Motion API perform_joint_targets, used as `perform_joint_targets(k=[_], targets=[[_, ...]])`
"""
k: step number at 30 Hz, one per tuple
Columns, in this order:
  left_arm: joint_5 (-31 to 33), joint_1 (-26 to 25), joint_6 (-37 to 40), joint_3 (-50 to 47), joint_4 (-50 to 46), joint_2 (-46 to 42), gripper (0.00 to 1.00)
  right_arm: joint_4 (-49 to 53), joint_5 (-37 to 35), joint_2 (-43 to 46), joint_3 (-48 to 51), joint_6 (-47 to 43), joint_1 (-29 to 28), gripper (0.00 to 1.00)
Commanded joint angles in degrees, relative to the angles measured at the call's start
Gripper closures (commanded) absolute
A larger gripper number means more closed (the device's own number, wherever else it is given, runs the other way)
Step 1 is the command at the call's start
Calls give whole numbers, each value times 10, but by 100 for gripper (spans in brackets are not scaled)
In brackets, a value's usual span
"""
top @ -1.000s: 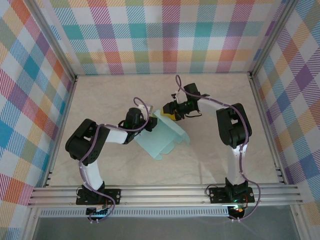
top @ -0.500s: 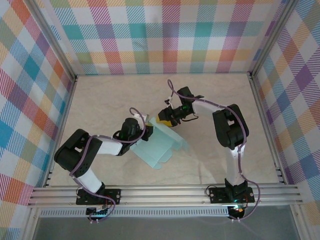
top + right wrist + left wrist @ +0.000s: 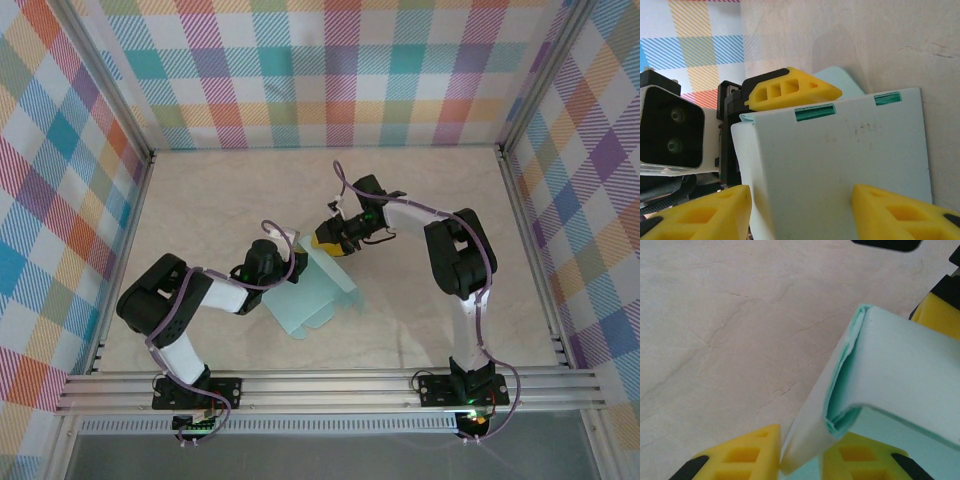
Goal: Fold the paper box
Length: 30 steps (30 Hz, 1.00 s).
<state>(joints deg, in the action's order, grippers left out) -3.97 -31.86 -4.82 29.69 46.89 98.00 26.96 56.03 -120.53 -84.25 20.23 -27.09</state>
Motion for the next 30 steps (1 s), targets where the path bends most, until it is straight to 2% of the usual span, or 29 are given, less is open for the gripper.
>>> perform_joint_targets(k=[1, 7, 9, 10, 19, 24, 30], targets=[[-16, -6, 10, -1, 33, 10, 74, 14, 13, 0, -11, -17, -6, 45], [-34, -6, 9, 3, 34, 15, 78, 12, 6, -3, -13, -11, -6, 45], [-37, -6, 9, 4, 32, 15, 93, 10, 3, -6, -15, -6, -6, 45], [-36, -6, 9, 5, 30, 13, 97, 9, 2, -6, -16, -3, -6, 45], [-26, -7, 16, 6, 14, 9, 98, -11, -17, 5, -24, 20, -6, 41], [-23, -9, 23, 8, 9, 10, 98, -35, -56, 7, -28, 68, -8, 41], [-10, -15, 36, 12, 4, 20, 98, -42, -64, -10, -46, 86, -14, 35]])
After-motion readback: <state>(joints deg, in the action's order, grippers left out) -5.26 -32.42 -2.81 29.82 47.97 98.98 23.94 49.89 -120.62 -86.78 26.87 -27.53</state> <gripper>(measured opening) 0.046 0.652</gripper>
